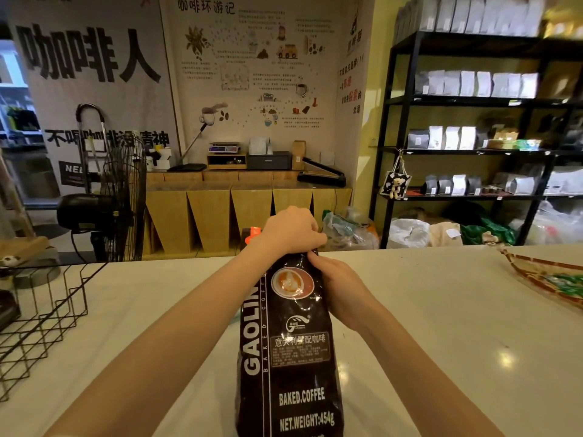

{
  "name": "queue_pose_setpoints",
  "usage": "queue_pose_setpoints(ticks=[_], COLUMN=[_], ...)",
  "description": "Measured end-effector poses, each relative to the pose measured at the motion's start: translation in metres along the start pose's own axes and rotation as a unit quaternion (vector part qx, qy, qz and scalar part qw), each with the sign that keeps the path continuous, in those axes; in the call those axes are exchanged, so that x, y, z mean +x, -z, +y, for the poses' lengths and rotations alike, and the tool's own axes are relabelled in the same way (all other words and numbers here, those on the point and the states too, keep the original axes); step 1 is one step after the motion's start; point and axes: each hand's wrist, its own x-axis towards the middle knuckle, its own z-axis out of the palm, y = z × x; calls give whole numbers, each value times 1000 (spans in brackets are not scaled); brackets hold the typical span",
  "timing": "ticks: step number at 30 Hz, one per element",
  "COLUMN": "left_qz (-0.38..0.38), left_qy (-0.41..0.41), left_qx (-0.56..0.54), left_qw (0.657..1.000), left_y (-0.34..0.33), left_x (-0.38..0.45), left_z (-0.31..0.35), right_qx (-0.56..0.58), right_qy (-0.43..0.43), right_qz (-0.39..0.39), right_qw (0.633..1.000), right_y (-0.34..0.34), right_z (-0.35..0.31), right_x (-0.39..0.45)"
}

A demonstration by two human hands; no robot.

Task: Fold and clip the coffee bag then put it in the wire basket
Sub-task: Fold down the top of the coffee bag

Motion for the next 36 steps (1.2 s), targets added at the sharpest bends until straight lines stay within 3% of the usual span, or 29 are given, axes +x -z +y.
queue_pose_setpoints(ticks=[3,6,15,20,23,25,27,29,33,36], left_qz=[95,131,141,124,84,127,204,222,101,32], left_qy=[1,15,-29,-55,-44,-10,53,127,222,231], left_qx=[-20,-24,32,21,-45,-62,-85,-178,-360,-557], left_qw=[995,991,989,991,994,990,974,950,901,797], left_y=[3,1,-7,-8,3,11,14,9,-21,-37], left_x=[2,3,6,7,-5,-20,-40,-65,-100,-105], left_z=[0,-1,1,-3,-3,-10,-23,-39,-57,-54], right_qx=[-17,-39,-126,-80,-39,-24,-15,-15,-3,-13], right_qy=[-21,-41,43,29,10,2,5,17,-3,-7], right_qz=[-14,-8,9,9,15,16,26,33,67,74], right_qw=[1000,998,991,996,999,1000,1000,999,998,997], right_y=[-1,-3,0,2,4,6,10,12,13,6], right_z=[6,19,22,24,25,26,26,24,21,19], right_x=[-7,-13,-14,-12,-11,-10,-9,-7,2,8])
